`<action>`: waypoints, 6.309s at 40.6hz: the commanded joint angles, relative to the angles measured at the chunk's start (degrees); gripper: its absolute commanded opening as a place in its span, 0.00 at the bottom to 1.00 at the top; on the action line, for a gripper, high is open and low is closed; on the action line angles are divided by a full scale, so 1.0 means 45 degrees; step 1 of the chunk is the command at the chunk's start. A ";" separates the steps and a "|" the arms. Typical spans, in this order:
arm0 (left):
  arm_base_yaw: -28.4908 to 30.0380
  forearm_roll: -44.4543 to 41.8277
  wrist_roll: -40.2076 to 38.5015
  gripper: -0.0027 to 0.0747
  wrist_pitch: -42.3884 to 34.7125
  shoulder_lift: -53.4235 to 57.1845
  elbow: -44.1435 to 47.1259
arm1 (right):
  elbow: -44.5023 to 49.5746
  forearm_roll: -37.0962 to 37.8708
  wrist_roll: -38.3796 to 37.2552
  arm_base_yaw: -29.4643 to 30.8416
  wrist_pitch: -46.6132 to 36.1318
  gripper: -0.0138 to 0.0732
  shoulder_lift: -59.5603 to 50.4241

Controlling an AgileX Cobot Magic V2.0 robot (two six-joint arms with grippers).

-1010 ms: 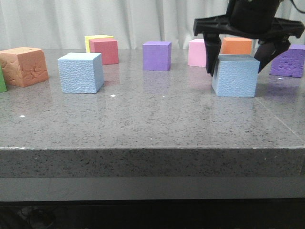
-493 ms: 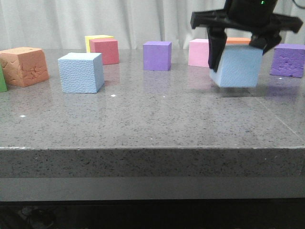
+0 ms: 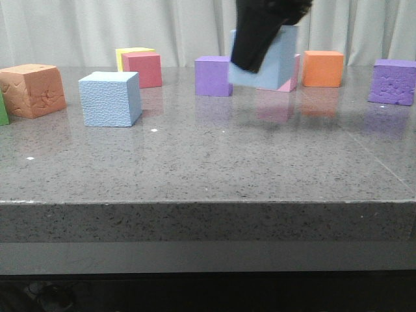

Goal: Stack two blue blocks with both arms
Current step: 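Carry the light-blue cube toward the table centre and lower it, then open the right gripper, release the cube, and lift away, then lower the left gripper onto the other light-blue cube and grasp, then lift the held light-blue cube and carry it above the placed cube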

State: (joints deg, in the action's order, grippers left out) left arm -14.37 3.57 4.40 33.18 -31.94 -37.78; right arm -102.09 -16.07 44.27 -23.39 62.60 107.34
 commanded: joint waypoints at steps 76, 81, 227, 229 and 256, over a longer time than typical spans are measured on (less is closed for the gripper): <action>-0.0071 0.0021 0.0027 0.63 -0.0996 -0.0106 -0.0464 | 0.2082 0.0746 -0.7314 -0.1284 -0.1424 0.90 -0.6171; -0.0071 0.0021 0.0027 0.63 -0.0972 -0.0106 -0.0464 | 0.4617 0.0734 -0.7377 -0.1284 -0.2536 0.90 -0.7913; -0.3866 0.2839 1.0599 0.36 0.8977 -1.6931 -1.8322 | 1.0279 0.1386 -0.7477 -0.1284 -0.3636 0.90 -1.2179; -0.3866 0.3057 1.0914 0.36 0.8951 -1.6954 -1.8322 | 1.0279 0.1386 -0.7477 -0.1284 -0.3636 0.90 -1.2179; -0.4014 0.3515 1.1408 0.36 0.8998 -1.7611 -1.8216 | 1.0279 0.1386 -0.7477 -0.1284 -0.3636 0.90 -1.2179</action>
State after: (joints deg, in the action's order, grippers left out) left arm -31.80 17.00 55.80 71.88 -114.47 -118.27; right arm -54.42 -9.75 10.60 -29.46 49.00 53.43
